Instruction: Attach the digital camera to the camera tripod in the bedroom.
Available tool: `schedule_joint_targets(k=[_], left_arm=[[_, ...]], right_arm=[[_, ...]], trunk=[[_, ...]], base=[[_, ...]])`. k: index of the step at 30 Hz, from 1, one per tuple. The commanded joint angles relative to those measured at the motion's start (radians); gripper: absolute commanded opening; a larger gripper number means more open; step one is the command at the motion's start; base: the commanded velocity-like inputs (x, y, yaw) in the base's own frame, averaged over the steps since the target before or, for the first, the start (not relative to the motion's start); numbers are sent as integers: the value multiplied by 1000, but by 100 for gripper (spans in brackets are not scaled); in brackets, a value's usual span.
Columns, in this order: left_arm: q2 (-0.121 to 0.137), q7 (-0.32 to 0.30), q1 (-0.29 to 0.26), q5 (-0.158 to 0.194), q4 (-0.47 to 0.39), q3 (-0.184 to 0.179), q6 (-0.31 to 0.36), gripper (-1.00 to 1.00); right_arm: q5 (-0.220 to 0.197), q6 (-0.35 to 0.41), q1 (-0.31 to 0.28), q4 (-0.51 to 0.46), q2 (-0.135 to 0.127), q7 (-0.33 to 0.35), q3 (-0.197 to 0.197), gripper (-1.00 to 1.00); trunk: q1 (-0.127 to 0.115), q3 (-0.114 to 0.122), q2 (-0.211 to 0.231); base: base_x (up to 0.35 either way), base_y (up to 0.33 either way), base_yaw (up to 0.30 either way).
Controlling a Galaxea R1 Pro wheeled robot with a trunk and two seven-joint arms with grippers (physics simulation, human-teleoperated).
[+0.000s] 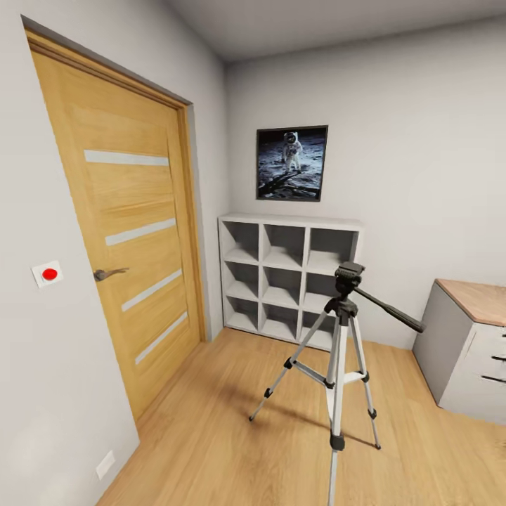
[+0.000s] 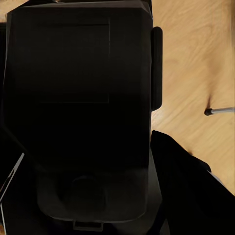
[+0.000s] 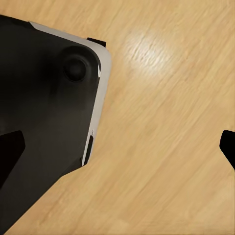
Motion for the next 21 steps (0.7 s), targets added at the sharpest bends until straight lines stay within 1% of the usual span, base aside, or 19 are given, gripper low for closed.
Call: schedule_joint_targets(k=[1, 5, 9, 21], left_arm=[[0, -4, 0, 8, 1, -8, -1, -100], [0, -4, 0, 8, 0, -8, -1, -100], [0, -4, 0, 8, 0, -8, -1, -100], [-1, -4, 0, 5, -1, -8, -1, -100]], right_arm=[[7, -5, -1, 3, 0, 2, -8, 100], [7, -5, -1, 3, 0, 2, -8, 100], [7, -5, -1, 3, 0, 2, -8, 100], [7, -5, -1, 3, 0, 2, -8, 100]], trunk=[[0, 0, -1], [0, 0, -1], [0, 0, -1], [0, 0, -1]], base=[[0, 0, -247], [18, 11, -247], [123, 106, -247], [225, 209, -247]])
